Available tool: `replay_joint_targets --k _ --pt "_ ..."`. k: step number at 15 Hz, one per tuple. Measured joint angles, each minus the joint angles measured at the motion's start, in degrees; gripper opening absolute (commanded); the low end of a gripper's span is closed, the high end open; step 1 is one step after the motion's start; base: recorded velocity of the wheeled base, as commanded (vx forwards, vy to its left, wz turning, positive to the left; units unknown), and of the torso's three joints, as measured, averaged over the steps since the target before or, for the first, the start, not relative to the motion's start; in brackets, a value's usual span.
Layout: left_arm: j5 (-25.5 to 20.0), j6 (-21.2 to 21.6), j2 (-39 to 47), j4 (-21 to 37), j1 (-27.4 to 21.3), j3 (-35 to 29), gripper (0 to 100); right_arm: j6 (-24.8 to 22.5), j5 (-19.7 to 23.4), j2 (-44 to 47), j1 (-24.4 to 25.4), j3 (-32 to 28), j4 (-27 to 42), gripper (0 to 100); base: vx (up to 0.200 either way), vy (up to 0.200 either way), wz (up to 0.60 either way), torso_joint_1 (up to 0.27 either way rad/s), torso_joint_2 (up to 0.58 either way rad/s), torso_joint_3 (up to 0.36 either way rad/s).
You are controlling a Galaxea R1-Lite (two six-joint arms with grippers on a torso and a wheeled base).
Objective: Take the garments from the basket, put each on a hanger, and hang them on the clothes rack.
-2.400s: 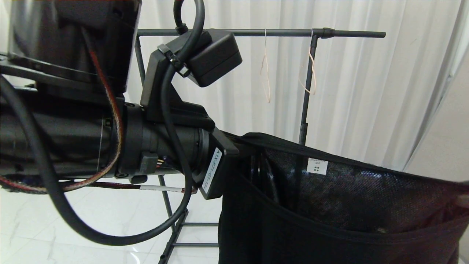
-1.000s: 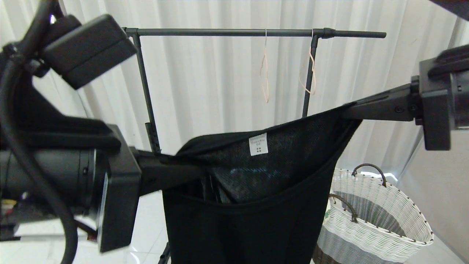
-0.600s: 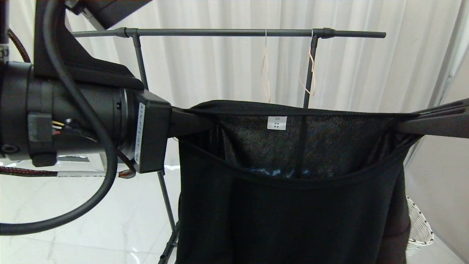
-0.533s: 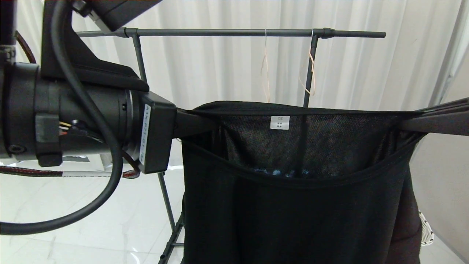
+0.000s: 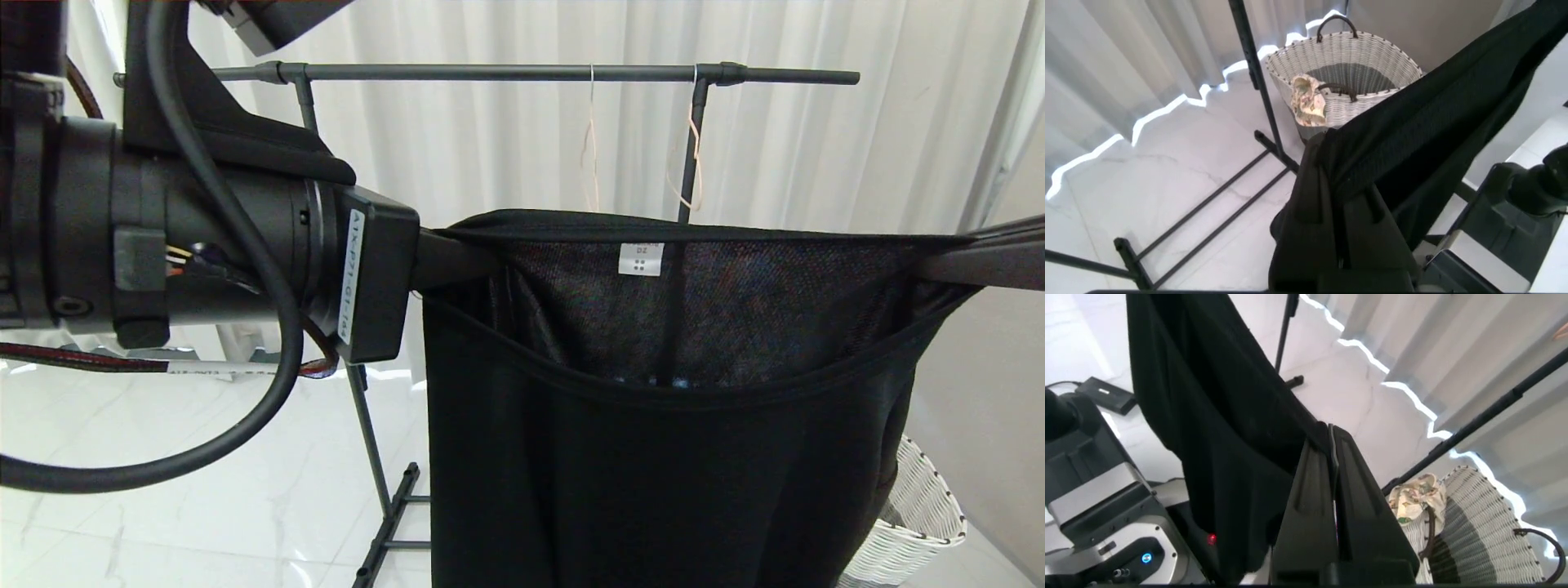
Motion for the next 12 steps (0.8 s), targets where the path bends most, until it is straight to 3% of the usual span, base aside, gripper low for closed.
replay_joint_targets --k 4,5,9,12 --pt "0.0 0.0 0.0 0.0 0.0 0.0 0 0.0 0.0 0.0 0.0 0.0 0.2 0 0.000 0.000 0.00 0.000 0.00 0.000" --pt "0.0 0.0 0.0 0.0 0.0 0.0 0 0.0 -0.3 0.0 0.0 0.2 0.3 100 0.000 0.000 0.00 0.000 0.00 0.000" --pt "0.1 -0.1 0.1 0.0 0.0 0.4 0 0.2 -0.5 -0.3 -0.2 0.5 0.9 100 0.000 0.000 0.00 0.000 0.00 0.000" --pt "2.1 0.0 0.1 0.0 0.1 2.5 0 0.3 -1.7 -0.8 -3.1 0.8 2.1 100 0.000 0.000 0.00 0.000 0.00 0.000"
